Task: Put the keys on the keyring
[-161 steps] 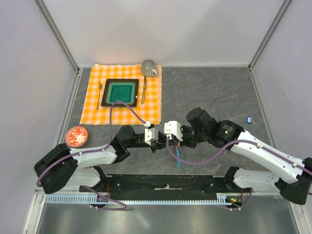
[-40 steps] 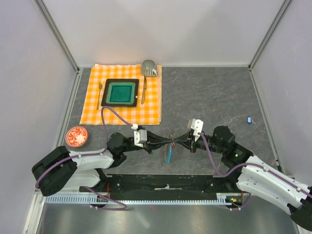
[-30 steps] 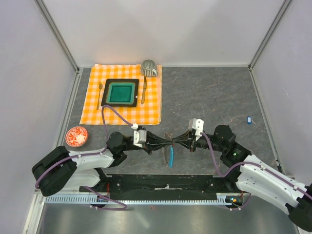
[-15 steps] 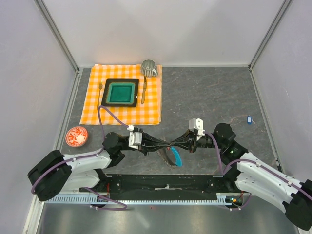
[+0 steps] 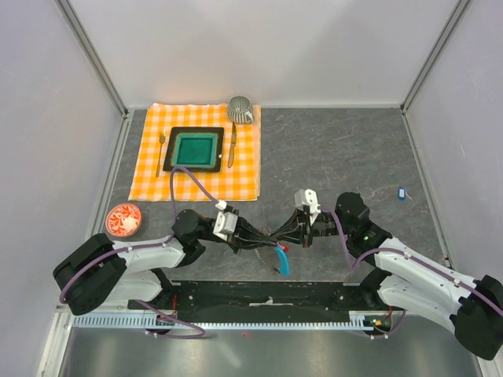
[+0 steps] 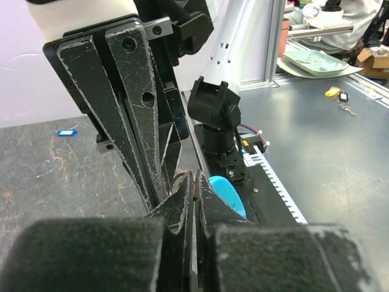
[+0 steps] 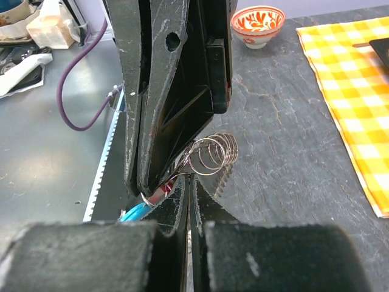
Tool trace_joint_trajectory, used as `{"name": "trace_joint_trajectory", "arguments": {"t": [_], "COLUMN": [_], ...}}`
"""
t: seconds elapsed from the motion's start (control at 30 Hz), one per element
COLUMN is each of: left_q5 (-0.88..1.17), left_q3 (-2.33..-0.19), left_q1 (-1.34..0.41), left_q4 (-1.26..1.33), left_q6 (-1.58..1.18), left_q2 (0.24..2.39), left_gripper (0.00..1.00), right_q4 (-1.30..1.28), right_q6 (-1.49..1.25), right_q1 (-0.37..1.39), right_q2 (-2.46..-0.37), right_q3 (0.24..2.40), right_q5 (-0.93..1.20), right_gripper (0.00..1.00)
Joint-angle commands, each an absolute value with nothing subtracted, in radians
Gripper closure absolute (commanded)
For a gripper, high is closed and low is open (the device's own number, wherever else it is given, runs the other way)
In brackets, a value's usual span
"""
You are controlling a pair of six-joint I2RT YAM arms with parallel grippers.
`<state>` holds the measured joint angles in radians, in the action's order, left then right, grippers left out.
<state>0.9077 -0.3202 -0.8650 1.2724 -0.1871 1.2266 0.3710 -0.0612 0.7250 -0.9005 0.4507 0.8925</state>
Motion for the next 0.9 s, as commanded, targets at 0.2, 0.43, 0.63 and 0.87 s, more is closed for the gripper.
{"name": "trace_joint_trajectory", "arguments": {"t": [0.2,0.43,0.63,0.87], "left_q5": [0.770,0.695,0.673,0.699], "left_q3": [-0.305,-0.310,-0.322,-0.373], "left_q1": [-0.819,-0.804,-0.793,-0.782], "left_q4": [1.651,1.663,1.663,1.663], "left_q6": [-0.193,-0.202,-0.201,-0.218], "left_q2": [1.232,1.279,1.289,1.334], "left_gripper": [0.98,0.98,0.98,0.98], "right_q4": [0.137,0.042,-0.080,-0.135], "right_q6": [0.041,0.034,0.058,0.035], "right_q1": [0.733,0.733,0.732,0.733], "right_q2": [-0.822,-0.810,-0.710,-0.669], "right_q3": [0.523,0.552,0.587,0.604], "right_q5": [0.660,0.513,0.315,0.187], "right_gripper": [1.00,0.93,0.81,0.71]}}
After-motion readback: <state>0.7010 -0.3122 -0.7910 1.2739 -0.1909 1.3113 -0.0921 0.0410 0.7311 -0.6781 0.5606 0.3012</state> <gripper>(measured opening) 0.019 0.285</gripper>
